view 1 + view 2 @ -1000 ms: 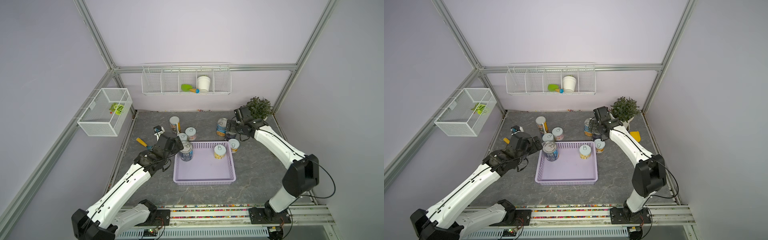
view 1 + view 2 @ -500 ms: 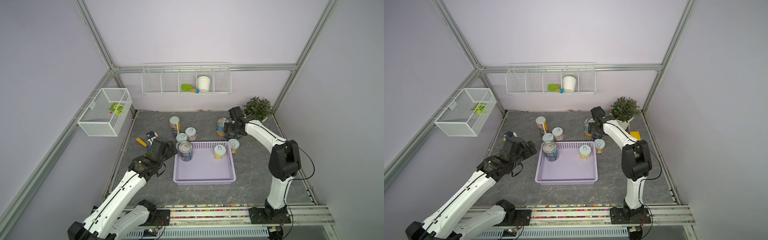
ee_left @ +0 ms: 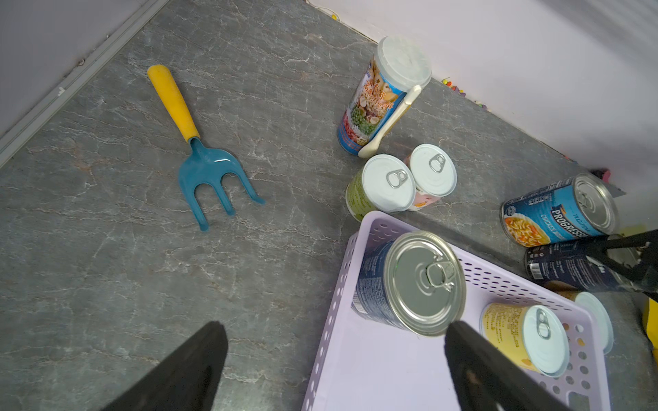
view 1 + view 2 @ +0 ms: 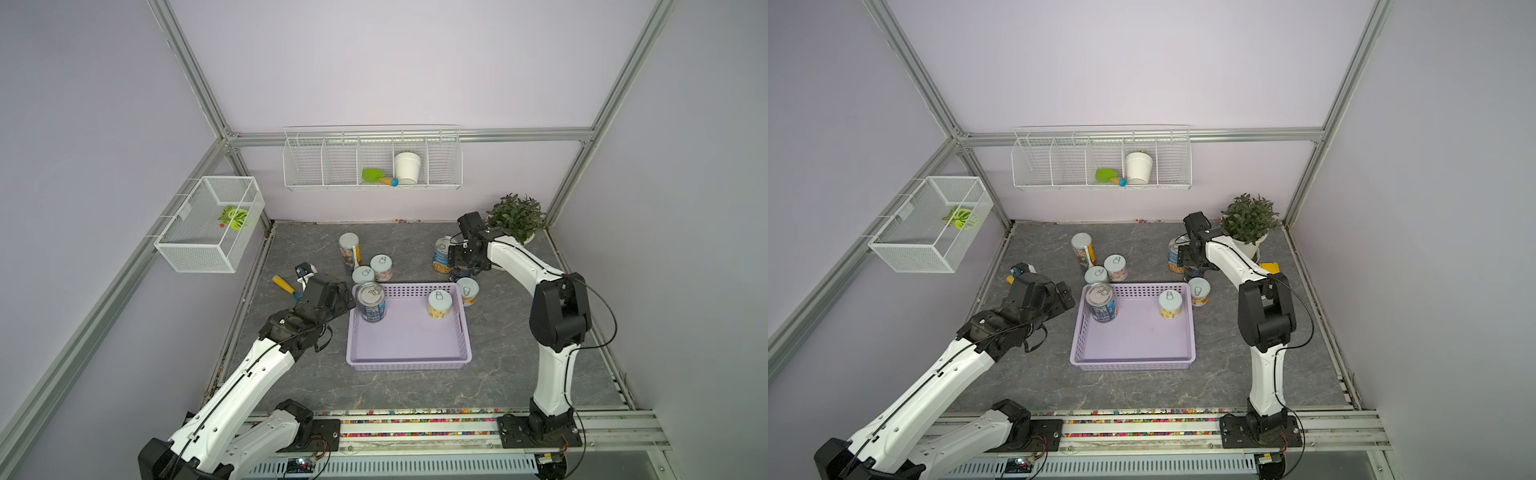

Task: Put the canned food in the basket
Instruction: Pick up the canned food from the center of the board.

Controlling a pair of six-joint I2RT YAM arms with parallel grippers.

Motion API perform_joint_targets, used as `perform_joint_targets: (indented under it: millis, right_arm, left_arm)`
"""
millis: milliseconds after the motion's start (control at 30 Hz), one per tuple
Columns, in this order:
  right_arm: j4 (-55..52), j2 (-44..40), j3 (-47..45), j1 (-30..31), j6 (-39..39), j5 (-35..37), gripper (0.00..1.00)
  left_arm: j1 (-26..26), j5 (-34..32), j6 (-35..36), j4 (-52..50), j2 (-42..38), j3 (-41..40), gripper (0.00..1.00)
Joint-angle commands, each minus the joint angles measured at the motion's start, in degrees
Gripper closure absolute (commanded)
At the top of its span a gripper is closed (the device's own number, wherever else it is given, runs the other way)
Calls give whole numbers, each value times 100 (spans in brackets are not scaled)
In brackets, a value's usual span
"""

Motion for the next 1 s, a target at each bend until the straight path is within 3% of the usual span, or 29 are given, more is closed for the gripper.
perform_joint_targets:
  millis: [0, 133, 433, 967]
  right_arm:
    - [-112, 137, 183, -28, -105, -113, 17]
    - [-111, 149, 194, -25, -139, -113, 27]
    - [-109, -137, 122, -20, -139, -87, 39]
    - [275, -1356, -443, -16, -97, -315, 54]
  left_arm:
    - [38, -21, 15, 8, 54, 7, 0]
    - [40, -4, 28, 15, 51, -2, 0]
    - [34, 41, 45, 15, 28, 8, 0]
    - [39, 123, 82, 54, 45, 7, 0]
